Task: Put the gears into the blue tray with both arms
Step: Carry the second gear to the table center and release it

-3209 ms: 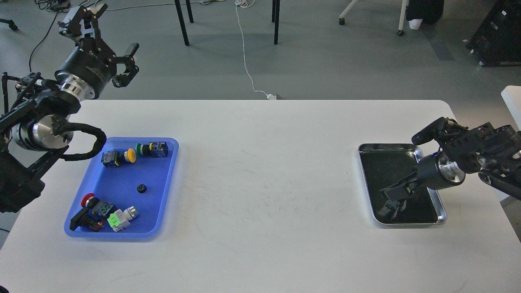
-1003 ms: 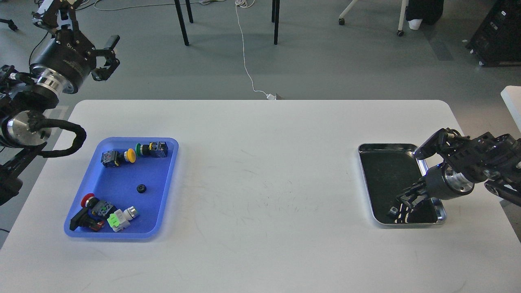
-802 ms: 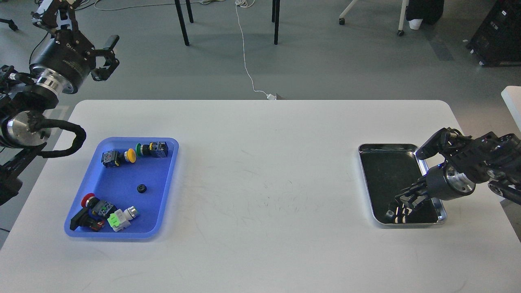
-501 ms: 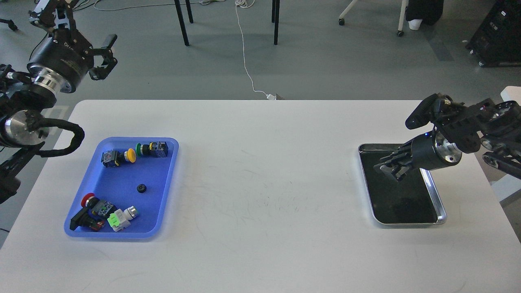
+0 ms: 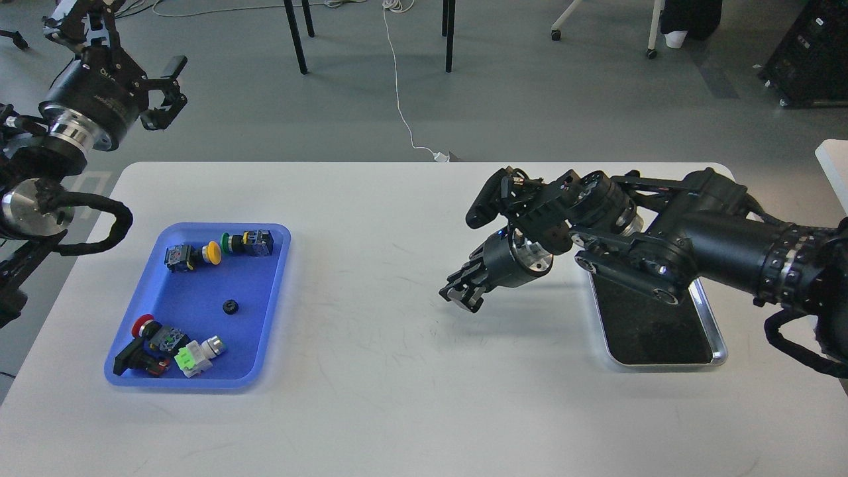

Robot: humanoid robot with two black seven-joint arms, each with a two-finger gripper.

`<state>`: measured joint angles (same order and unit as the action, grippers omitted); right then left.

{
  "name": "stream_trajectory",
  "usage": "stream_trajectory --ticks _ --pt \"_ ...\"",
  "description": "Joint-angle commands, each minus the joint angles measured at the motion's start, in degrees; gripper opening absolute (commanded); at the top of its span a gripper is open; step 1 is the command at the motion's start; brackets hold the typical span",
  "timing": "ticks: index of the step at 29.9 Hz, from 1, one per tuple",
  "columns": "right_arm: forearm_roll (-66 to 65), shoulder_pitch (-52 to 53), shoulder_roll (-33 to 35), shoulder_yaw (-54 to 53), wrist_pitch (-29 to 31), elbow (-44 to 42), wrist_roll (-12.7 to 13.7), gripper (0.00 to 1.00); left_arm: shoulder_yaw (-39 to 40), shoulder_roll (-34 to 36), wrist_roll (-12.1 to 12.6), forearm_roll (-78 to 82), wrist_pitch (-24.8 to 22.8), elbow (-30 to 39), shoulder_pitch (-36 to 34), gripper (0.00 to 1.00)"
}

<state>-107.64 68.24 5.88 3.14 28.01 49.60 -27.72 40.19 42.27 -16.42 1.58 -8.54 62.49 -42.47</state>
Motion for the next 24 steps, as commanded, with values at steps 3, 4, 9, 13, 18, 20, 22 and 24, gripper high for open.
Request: stream_trajectory --ticks 3,4,9,13,18,20,22,24 --pt "0.07 -2.67 -4.56 0.11 -0.01 -3.72 -0.06 0.12 -0.03 0.01 0.07 0.0 -0.07 0.0 0.02 0.98" --pt "0.07 -3.11 -4.82 0.11 -0.01 -4.24 -0.06 0.12 -0.11 -0.08 0.07 0.0 -0.07 0.0 0.02 0.98" --pt "0.07 -4.96 -4.91 0.02 -0.01 -5.3 -0.06 0.15 -0.2 -0.08 0.07 0.0 -0.07 0.0 0.02 0.98" --pt "0.07 -5.22 -5.0 -0.07 -0.01 -7.67 -0.23 0.21 -0.2 0.01 0.07 0.0 0.01 0.0 0.02 0.98" --pt "1.2 -4.88 -5.0 -0.15 -0.01 -7.59 -0.28 0.52 -0.2 0.18 0.07 0.0 0.1 0.0 0.02 0.98" --pt "1.82 -4.52 -5.0 -0.15 -0.01 -7.5 -0.28 0.57 -0.2 0.53 0.07 0.0 0.02 0.0 0.02 0.98" --pt "2.35 -4.17 -4.83 -0.15 -0.01 -7.32 -0.28 0.63 -0.38 1.41 0.07 0.0 0.01 0.0 0.02 0.98" --pt "2.79 -4.0 -4.56 -0.24 -0.01 -7.32 -0.28 0.69 -0.38 1.5 0.07 0.0 0.1 0.0 0.02 0.98"
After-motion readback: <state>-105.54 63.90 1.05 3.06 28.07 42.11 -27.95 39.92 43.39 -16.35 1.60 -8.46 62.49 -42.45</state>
